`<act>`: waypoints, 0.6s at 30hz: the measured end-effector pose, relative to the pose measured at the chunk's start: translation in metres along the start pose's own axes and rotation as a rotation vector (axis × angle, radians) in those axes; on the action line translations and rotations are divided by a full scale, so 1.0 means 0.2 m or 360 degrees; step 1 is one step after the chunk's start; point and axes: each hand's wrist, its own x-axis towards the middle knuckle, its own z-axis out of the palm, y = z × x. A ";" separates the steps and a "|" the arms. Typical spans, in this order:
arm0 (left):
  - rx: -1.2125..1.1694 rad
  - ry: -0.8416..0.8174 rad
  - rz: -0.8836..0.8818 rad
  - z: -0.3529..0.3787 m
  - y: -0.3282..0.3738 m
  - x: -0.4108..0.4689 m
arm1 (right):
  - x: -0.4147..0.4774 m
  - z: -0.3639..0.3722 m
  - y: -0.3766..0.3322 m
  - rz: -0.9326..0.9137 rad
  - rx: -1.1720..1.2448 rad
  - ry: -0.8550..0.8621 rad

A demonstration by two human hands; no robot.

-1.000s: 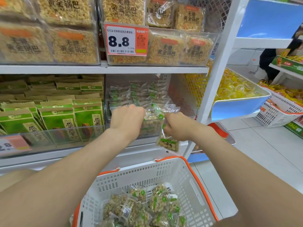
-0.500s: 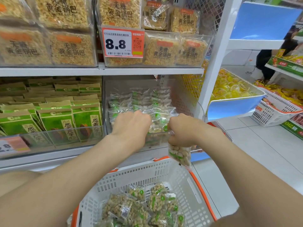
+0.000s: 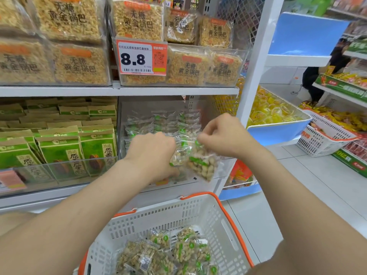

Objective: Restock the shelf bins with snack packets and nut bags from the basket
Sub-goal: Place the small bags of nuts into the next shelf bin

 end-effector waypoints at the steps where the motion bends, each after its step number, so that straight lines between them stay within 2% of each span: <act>1: -0.0035 0.0091 -0.0019 -0.01 0.00 0.00 | 0.01 -0.02 0.01 0.0073 0.0147 0.0126; 4: -0.0272 0.0257 -0.0068 -0.03 -0.02 0.04 | 0.09 -0.04 0.11 0.0334 0.0652 0.0421; 6: -0.0370 0.0269 -0.0089 -0.02 -0.04 0.06 | 0.14 -0.02 0.17 0.0392 0.0792 0.0638; 10: -0.0543 0.0358 -0.0068 0.05 -0.04 0.16 | 0.18 0.07 0.23 -0.0021 0.0278 0.1043; 14: -0.0493 0.0337 0.0023 0.15 -0.04 0.32 | 0.29 0.14 0.26 -0.0409 -0.0382 0.1153; 18: -0.0538 0.0267 0.0034 0.19 -0.05 0.46 | 0.42 0.17 0.27 -0.0508 -0.0756 0.1060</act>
